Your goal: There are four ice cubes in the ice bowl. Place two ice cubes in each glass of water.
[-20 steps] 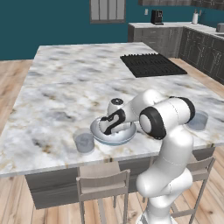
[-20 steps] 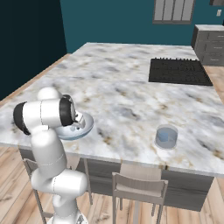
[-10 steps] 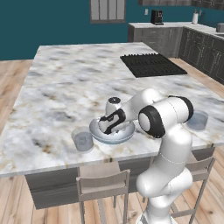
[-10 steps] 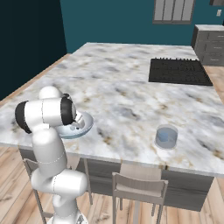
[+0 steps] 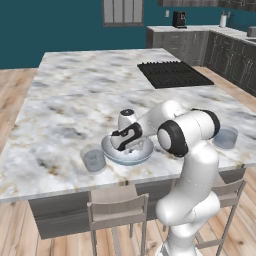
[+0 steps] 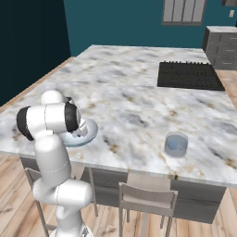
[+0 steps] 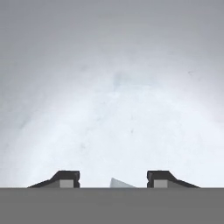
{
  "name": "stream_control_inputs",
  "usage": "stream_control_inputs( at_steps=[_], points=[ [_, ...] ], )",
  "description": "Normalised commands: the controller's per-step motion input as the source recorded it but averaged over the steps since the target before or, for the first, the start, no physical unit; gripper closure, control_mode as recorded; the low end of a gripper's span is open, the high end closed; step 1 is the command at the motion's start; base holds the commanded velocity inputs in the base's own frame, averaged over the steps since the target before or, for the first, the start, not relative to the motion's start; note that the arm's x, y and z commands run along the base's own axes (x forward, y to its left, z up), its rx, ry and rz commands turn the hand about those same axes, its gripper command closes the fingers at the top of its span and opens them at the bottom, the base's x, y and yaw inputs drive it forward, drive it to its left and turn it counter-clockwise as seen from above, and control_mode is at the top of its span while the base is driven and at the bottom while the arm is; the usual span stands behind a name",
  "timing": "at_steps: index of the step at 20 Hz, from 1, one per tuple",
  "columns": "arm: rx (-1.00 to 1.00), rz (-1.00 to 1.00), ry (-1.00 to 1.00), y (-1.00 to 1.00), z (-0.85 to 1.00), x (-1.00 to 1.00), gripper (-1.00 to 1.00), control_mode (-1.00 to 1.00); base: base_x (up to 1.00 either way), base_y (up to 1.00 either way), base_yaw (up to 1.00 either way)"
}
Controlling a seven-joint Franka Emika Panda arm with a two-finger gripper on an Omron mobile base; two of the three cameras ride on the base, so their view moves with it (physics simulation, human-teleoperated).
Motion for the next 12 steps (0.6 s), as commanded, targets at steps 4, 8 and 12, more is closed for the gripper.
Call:
stream_control_inputs(
  at_steps=[4, 8, 12],
  points=[
    [0.00, -0.04, 0.01, 0.00, -0.31, -0.51, 1.00, -1.00, 0.00, 0.00, 0.00],
    [0.00, -0.04, 0.00, -0.03, -0.38, -0.14, 1.00, -1.00, 0.00, 0.00, 0.00],
    [0.02, -0.03, 0.00, -0.05, -0.01, -0.18, 1.00, -1.00, 0.00, 0.00, 0.00]
  ],
)
